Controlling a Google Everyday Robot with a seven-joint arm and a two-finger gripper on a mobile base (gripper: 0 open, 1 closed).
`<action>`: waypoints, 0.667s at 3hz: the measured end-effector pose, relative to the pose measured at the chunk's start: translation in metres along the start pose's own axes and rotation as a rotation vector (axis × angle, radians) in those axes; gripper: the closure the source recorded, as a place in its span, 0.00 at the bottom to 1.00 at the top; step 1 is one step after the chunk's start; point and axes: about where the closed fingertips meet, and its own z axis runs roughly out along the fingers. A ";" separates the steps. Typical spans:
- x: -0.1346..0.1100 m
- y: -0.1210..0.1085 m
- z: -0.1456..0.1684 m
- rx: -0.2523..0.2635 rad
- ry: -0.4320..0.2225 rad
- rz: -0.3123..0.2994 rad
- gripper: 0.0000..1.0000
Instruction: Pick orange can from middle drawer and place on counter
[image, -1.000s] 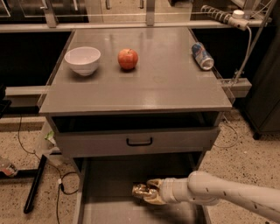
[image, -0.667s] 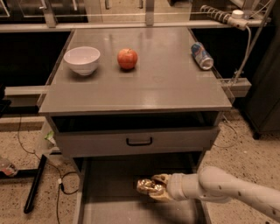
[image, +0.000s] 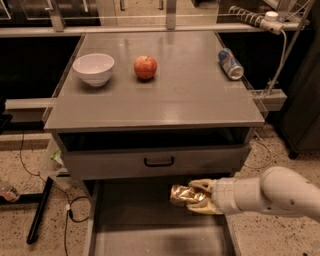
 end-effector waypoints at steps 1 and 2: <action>-0.053 -0.034 -0.075 0.075 0.052 -0.074 1.00; -0.095 -0.071 -0.134 0.134 0.097 -0.130 1.00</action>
Offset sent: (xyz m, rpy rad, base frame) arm 0.0324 -0.0682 0.2583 -0.1878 -0.2340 -0.0734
